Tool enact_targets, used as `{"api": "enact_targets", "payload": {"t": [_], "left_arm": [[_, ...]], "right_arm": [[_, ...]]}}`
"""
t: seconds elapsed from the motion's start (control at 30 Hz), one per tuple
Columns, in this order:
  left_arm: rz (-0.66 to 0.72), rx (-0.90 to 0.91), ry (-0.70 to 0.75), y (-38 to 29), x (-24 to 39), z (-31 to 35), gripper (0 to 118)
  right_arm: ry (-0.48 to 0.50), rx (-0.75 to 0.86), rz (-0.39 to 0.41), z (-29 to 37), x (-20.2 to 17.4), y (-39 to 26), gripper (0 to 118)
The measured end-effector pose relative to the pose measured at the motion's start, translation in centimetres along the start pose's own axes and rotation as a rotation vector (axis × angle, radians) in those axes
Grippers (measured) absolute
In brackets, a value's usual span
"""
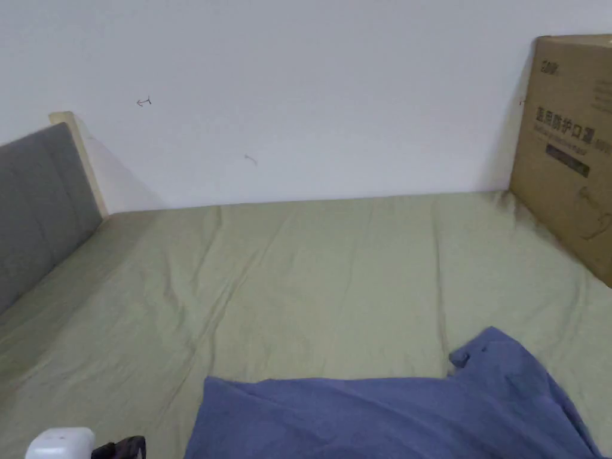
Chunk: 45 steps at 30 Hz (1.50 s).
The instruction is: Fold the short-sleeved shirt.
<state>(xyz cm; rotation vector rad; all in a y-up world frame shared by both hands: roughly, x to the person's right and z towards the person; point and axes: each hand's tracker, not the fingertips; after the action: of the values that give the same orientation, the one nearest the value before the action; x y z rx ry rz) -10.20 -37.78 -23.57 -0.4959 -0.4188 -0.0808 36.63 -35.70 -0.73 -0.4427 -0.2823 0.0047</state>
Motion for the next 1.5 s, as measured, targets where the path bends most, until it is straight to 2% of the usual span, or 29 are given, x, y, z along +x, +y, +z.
{"api": "enact_targets", "payload": {"t": [0.07,0.33,0.37,0.4,0.43,0.47,0.5,0.53,0.57,0.6,0.7,0.73,0.77,0.83,0.87,0.93,0.97,1.03,1.13,1.17,1.23,1.27,1.33,1.4,1.47,1.5], "left_arm": [[0.005,-0.020,-0.036,1.7,0.0,-2.7,0],[0.054,-0.311,-0.096,5.3,-1.5,-21.2,0],[0.088,-0.363,-0.111,5.4,-2.0,-23.1,21],[0.145,-0.372,-0.111,5.1,-2.5,-25.0,48],[0.157,-0.386,-0.099,4.8,-2.9,-26.4,63],[0.169,-0.419,-0.095,4.5,-3.1,-27.8,63],[0.178,-0.475,-0.113,3.9,-3.3,-28.9,98],[0.181,-0.493,-0.145,3.6,-3.3,-29.6,106],[0.165,-0.495,-0.128,3.3,-3.1,-30.3,95],[0.148,-0.506,-0.107,3.0,-2.8,-30.9,91],[0.151,-0.499,-0.099,2.2,-2.6,-31.3,91],[0.141,-0.494,-0.081,2.2,-2.3,-31.2,84],[0.069,-0.470,-0.031,2.1,-1.9,-30.7,65],[-0.046,-0.430,-0.036,1.9,-1.2,-29.7,31],[-0.073,-0.413,-0.037,1.8,-0.8,-29.2,3],[-0.110,-0.385,-0.043,1.4,-0.1,-28.1,3],[-0.125,-0.370,-0.047,1.3,0.1,-27.7,3],[-0.125,-0.354,-0.064,1.3,0.0,-26.7,3],[-0.078,-0.325,-0.099,1.7,-0.6,-25.4,3],[-0.062,-0.322,-0.109,1.8,-0.8,-25.1,3],[-0.040,-0.310,-0.112,2.3,-1.2,-24.6,3],[-0.034,-0.308,-0.114,2.4,-1.3,-24.4,3],[-0.016,-0.300,-0.126,2.8,-0.9,-23.5,3],[-0.018,-0.303,-0.128,2.7,-0.8,-23.3,3],[-0.029,-0.305,-0.127,2.4,-0.9,-23.5,3],[-0.035,-0.308,-0.128,2.3,-0.9,-23.4,3]], "right_arm": [[0.057,0.008,-0.007,-1.7,-0.5,1.4,5],[0.120,-0.047,0.041,-9.5,-2.5,3.6,4],[0.131,-0.059,0.038,-10.1,-2.6,3.7,4],[0.149,-0.080,0.033,-10.8,-2.8,3.7,4],[0.162,-0.099,0.028,-11.6,-2.3,3.4,4],[0.163,-0.106,0.031,-12.0,-2.4,3.2,4],[0.164,-0.116,0.039,-12.4,-2.5,3.0,4],[0.170,-0.130,0.050,-12.8,-2.4,2.7,4],[0.169,-0.137,0.063,-13.1,-2.3,2.4,4],[0.164,-0.144,0.076,-13.3,-2.4,2.2,4],[0.158,-0.176,0.094,-13.9,-2.3,1.6,4],[0.161,-0.185,0.097,-14.0,-2.2,1.6,4],[0.158,-0.188,0.105,-14.1,-2.1,1.6,4],[0.144,-0.192,0.133,-14.4,-1.9,1.4,4],[0.137,-0.197,0.146,-14.7,-1.7,1.3,4],[0.120,-0.209,0.181,-15.9,-1.1,0.7,4],[0.103,-0.229,0.172,-16.9,-0.4,0.0,4],[0.072,-0.328,0.083,-19.4,1.6,-0.3,4],[0.045,-0.338,-0.131,-23.3,5.8,0.0,9],[0.047,-0.364,-0.151,-24.7,6.8,0.3,26],[0.058,-0.449,-0.142,-28.2,8.5,0.6,59],[0.066,-0.487,-0.154,-29.6,8.9,0.8,66],[0.071,-0.508,-0.150,-31.9,9.4,0.6,66],[0.011,-0.560,-0.105,-34.1,9.0,0.0,66],[-0.026,-0.651,-0.121,-35.8,9.6,-1.1,66],[-0.002,-0.674,-0.160,-36.0,9.5,-1.8,66]]}}
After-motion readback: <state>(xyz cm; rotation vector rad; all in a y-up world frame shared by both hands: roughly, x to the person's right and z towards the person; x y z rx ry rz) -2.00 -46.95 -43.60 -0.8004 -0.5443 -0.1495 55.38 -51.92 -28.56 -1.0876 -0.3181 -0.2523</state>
